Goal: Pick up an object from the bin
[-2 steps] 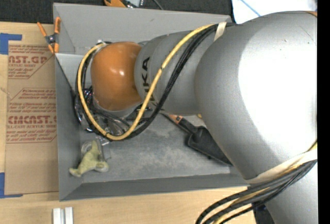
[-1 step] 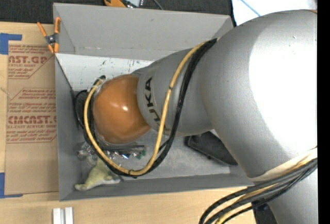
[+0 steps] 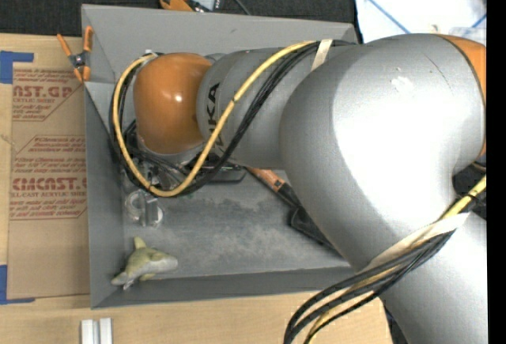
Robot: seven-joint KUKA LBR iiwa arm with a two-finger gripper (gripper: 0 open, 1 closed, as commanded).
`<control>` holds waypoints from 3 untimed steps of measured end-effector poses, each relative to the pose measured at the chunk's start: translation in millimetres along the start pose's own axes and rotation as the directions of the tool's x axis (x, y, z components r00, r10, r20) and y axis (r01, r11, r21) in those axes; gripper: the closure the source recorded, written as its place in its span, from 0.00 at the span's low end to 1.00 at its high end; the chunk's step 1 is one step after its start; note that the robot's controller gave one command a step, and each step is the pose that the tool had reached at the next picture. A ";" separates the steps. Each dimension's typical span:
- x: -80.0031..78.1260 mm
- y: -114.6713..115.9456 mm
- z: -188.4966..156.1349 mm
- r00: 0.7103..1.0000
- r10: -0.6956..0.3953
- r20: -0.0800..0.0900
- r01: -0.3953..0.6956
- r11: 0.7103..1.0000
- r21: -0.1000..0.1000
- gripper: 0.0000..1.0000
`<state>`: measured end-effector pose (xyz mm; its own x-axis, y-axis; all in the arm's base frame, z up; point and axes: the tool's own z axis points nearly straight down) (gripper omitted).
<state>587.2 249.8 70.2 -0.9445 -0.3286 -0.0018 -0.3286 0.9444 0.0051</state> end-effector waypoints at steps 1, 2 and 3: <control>0.2 0.0 -0.4 1.000 0.000 0.000 0.000 1.000 0.000 1.00; -0.8 1.4 -64.6 1.000 -0.001 0.004 0.001 1.000 -0.001 1.00; 3.1 1.6 -55.3 1.000 -0.002 -0.009 0.002 1.000 0.000 1.00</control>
Offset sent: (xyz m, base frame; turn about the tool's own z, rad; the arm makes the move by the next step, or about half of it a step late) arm -0.0001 0.0001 0.0642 -0.0008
